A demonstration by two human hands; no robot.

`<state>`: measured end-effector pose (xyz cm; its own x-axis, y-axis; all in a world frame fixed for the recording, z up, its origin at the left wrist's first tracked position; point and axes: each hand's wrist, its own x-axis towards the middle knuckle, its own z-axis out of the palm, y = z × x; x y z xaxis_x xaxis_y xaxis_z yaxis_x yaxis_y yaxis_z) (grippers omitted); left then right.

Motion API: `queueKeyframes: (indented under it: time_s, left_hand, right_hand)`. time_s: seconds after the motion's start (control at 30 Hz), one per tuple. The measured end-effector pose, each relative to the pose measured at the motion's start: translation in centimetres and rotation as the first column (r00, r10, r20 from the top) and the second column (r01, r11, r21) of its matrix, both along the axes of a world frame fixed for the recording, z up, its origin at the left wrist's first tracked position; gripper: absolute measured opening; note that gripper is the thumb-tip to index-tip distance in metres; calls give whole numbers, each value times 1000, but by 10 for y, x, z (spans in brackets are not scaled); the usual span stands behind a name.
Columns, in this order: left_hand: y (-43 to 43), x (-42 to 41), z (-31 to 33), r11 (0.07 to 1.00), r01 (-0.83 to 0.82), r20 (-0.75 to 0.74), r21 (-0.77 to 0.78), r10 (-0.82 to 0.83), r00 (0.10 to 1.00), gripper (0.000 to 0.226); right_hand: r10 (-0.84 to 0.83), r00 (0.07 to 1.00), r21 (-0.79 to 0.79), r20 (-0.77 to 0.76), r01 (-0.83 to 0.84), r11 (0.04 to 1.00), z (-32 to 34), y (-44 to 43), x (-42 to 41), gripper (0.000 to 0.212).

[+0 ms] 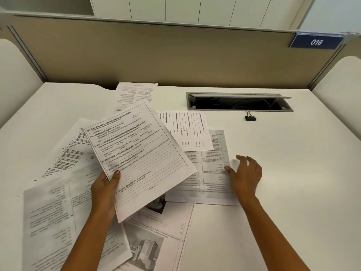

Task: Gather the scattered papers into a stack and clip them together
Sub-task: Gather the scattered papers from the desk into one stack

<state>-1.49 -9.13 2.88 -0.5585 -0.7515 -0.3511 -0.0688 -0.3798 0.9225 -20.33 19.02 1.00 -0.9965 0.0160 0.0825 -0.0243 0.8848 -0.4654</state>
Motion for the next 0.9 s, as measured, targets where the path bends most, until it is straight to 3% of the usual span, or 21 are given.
queueKeyframes:
  time_s: [0.13, 0.37, 0.6, 0.9]
  left_hand:
    - [1, -2, -1, 1000, -2, 20, -21, 2, 1000, 29]
    - [4, -2, -4, 996, 24, 55, -84, -19, 998, 21]
    - [5, -10, -13, 994, 21, 103, -105, -10, 995, 26]
    - [-3, -28, -15, 989, 5, 138, -151, 16, 990, 26]
  right_hand:
    - [45, 999, -78, -13, -46, 996, 13, -42, -21, 53]
    - [231, 955, -48, 188, -226, 973, 28, -110, -78, 68]
    - [454, 874, -2, 173, -461, 888, 39, -154, -128, 55]
    - [654, 724, 90, 220, -682, 726, 36, -202, -167, 69]
